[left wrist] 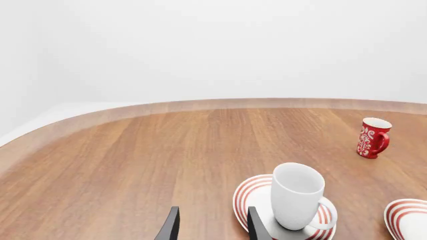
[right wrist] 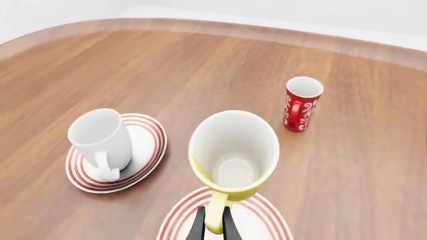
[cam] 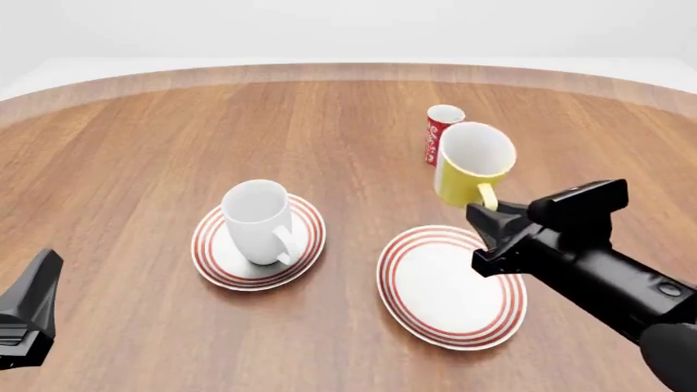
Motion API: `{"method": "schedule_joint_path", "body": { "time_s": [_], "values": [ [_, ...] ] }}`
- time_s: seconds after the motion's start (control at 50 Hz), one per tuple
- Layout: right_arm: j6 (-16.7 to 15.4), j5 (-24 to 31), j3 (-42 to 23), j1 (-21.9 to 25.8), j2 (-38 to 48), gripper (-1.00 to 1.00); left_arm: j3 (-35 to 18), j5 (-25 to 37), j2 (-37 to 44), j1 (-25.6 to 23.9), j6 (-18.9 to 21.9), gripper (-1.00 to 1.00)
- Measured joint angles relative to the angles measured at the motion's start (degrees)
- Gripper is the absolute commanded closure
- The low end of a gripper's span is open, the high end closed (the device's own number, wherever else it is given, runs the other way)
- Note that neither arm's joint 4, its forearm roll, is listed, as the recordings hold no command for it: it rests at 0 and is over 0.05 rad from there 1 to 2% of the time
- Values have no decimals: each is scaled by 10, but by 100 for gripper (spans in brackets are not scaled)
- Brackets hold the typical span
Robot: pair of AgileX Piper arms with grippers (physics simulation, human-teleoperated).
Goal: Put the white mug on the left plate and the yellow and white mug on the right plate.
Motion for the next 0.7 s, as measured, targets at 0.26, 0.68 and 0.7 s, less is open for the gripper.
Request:
{"method": "schedule_joint_path", "body": {
  "time_s": [0.26, 0.68, 0.7],
  "values": [
    [-3, 30, 45, 7, -76, 100, 0, 0, 0, 0, 0, -100],
    [-2, 67, 99, 13, -161, 100, 0, 0, 0, 0, 0, -100],
    [-2, 68, 101, 14, -162, 100, 0, 0, 0, 0, 0, -100]
  ]
}}
